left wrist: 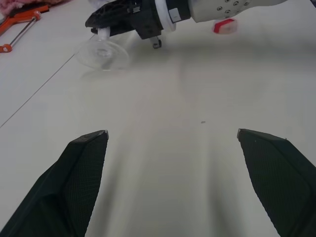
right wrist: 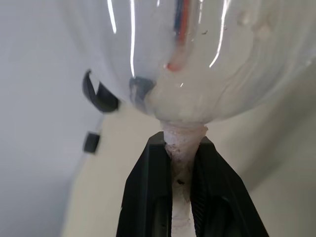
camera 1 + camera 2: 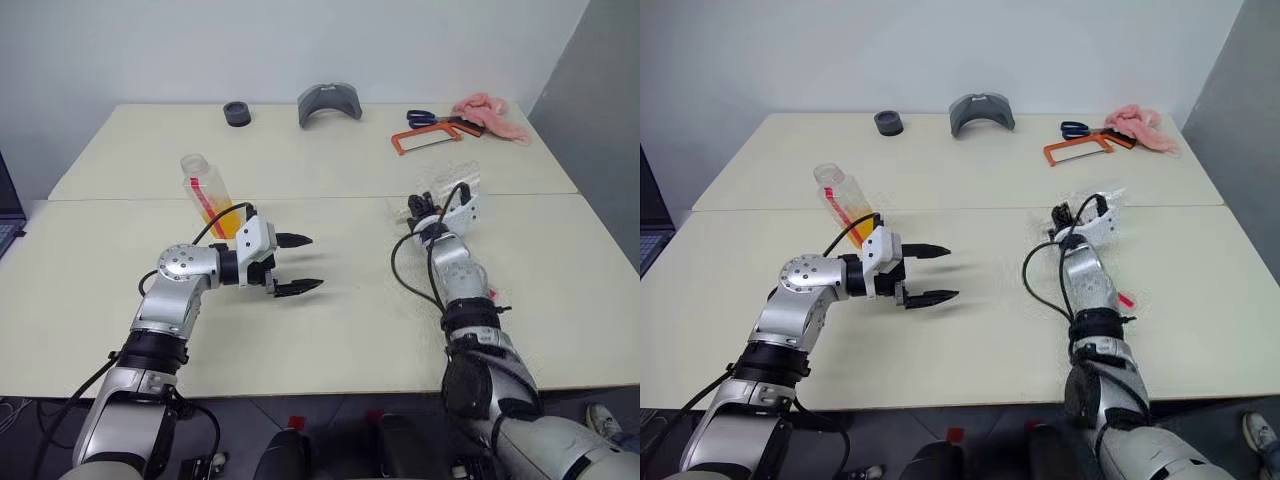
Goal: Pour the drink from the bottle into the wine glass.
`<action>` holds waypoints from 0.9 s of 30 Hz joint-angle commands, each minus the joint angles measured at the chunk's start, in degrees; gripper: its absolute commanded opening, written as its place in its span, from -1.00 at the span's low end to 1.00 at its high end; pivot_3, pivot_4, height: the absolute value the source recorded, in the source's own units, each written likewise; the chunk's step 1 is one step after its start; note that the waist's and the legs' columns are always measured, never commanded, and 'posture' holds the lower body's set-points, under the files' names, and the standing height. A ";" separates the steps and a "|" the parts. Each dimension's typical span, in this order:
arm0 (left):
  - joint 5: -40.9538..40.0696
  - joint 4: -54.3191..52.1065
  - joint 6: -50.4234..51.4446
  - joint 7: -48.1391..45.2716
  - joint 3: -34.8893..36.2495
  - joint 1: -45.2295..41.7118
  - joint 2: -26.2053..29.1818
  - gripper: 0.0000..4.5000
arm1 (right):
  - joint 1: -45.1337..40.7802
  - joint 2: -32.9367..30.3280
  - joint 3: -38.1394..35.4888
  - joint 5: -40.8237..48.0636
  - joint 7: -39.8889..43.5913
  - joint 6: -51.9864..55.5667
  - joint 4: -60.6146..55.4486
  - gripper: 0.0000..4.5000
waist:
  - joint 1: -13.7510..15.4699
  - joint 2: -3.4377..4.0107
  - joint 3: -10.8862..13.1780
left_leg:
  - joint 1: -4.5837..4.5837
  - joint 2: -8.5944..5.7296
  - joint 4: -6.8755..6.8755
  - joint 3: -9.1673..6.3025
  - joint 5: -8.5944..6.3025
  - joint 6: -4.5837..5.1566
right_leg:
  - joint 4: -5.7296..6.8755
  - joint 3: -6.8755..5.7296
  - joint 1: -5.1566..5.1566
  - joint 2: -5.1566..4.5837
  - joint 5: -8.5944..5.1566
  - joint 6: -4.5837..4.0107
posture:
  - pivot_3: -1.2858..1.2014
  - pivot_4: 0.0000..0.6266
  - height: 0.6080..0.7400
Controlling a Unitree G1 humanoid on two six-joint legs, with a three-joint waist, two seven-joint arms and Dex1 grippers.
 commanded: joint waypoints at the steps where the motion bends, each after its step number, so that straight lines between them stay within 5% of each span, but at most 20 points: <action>1: -0.51 -1.49 -0.06 1.12 1.12 0.30 0.25 1.00 | 7.04 -3.29 12.34 -13.39 4.69 -1.33 -6.59 -0.92 | 0.08 -0.01 -0.01 | 0.00 -0.01 0.00 -0.01 0.00 0.00 | 0.00 0.00 0.00 0.00 0.00 0.00 | 0.03 -0.52 1.00; 12: -1.41 -3.55 2.40 4.19 2.31 2.89 0.37 1.00 | 18.90 -5.72 24.63 -31.02 8.17 -8.73 -10.26 -0.92 | 0.18 -0.21 -0.22 | 0.10 0.00 0.03 -0.08 0.00 0.00 | -0.02 -0.07 0.12 0.01 0.00 0.00 | 0.03 -0.52 1.00; 27: -4.18 -10.19 8.31 13.98 10.62 8.64 2.79 1.00 | -0.66 2.57 25.73 -37.50 12.92 -25.32 11.66 -0.92 | -0.90 -0.22 -0.22 | 0.53 0.12 -0.04 0.14 0.00 0.01 | 0.23 0.05 0.08 0.07 -0.03 -0.06 | 0.03 -0.52 1.00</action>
